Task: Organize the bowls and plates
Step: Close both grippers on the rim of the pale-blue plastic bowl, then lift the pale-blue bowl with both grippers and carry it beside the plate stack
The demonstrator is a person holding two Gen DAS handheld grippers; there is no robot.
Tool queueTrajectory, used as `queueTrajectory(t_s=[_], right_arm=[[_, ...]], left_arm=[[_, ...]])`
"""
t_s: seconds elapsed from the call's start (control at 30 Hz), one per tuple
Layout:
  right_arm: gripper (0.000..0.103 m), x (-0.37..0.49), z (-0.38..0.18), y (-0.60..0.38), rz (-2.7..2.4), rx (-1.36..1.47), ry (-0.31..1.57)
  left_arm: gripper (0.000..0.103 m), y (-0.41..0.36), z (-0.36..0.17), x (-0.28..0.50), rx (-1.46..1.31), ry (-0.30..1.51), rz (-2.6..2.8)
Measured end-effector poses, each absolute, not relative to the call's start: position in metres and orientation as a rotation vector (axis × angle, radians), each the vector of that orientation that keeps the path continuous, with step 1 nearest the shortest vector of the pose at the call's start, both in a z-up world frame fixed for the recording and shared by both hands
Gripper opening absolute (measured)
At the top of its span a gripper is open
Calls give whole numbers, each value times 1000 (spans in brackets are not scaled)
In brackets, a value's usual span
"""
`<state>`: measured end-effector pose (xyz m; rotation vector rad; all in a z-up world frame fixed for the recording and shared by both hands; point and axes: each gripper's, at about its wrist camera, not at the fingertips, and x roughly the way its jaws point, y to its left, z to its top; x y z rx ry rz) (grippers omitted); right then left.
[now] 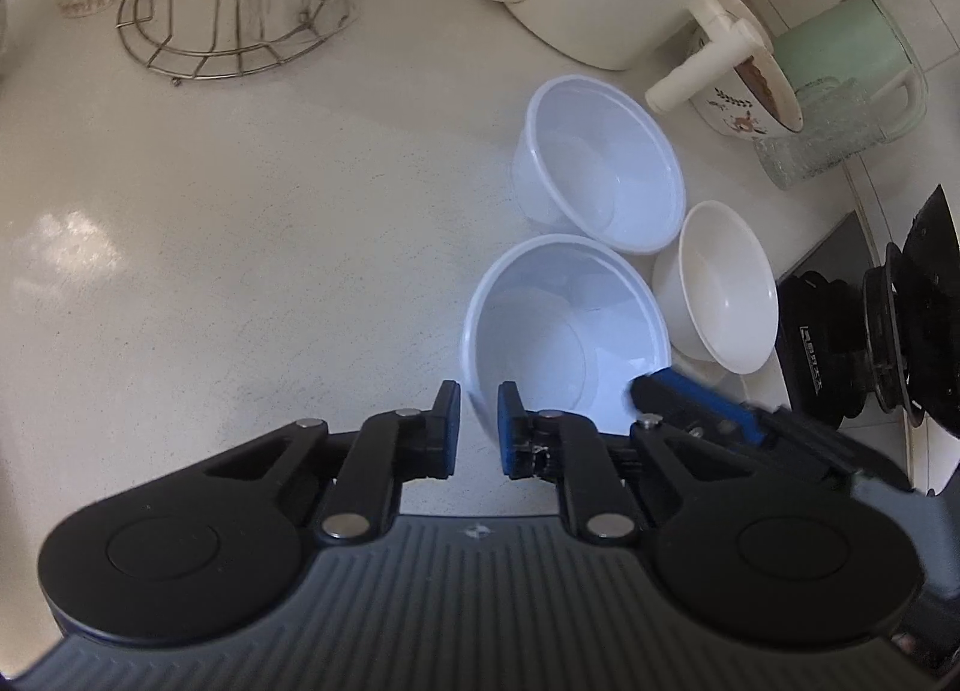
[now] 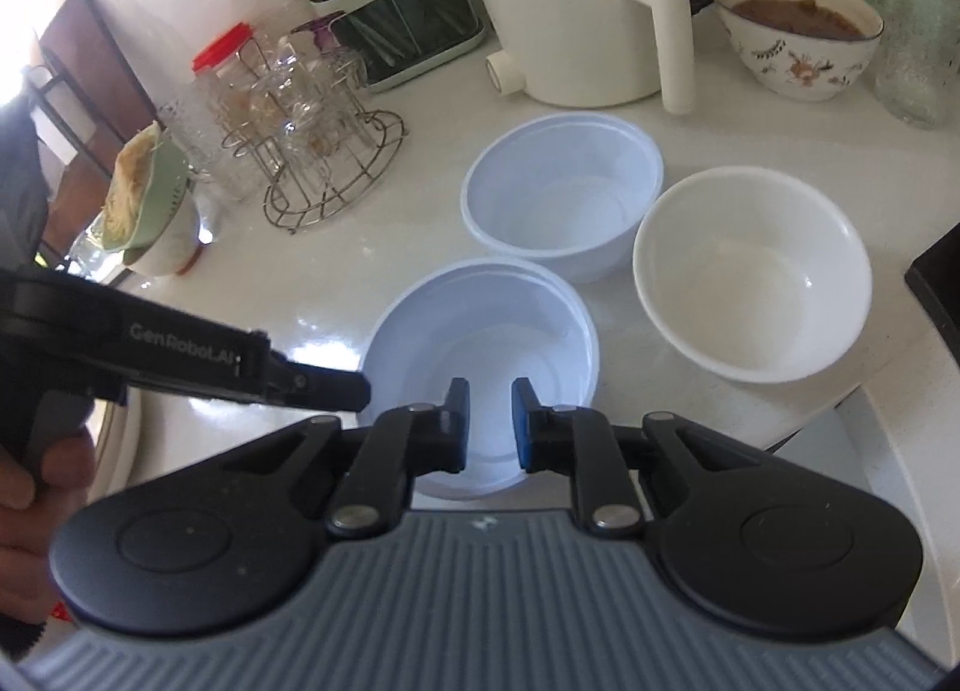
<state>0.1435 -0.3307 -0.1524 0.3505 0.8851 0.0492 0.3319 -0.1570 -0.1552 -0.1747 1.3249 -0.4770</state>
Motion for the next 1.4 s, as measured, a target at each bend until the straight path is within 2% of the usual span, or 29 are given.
queueTrajectory(t_s=[0.1, 0.17, 0.27, 0.5, 0.6, 0.67, 0.77, 0.9, 1.17, 1.4], right_arm=[[20, 144, -148, -339, -13, 338, 859], [21, 146, -148, -350, -54, 359, 841], [25, 150, -154, -369, -83, 423, 854], [25, 153, -161, -377, -44, 468, 893], [25, 153, -167, -372, -25, 475, 915], [25, 153, -170, -367, -27, 463, 931], [24, 153, -173, -365, -33, 438, 943], [19, 152, -178, -367, -18, 452, 969], [19, 154, -170, -358, 25, 471, 977], [19, 167, -156, -322, 123, 435, 978]], left_arm=[[19, -152, -151, 333, -186, 1298, -483], [33, -151, -149, 335, -191, 1284, -476], [34, -151, -148, 339, -188, 1264, -470], [34, -166, -158, 341, -152, 1286, -514], [31, -171, -165, 339, -139, 1298, -507], [20, -173, -168, 338, -126, 1297, -528], [13, -172, -171, 335, -117, 1297, -543], [12, -172, -171, 333, -122, 1291, -560], [12, -148, -157, 334, -158, 1258, -516], [12, -96, -142, 332, -228, 1217, -405]])
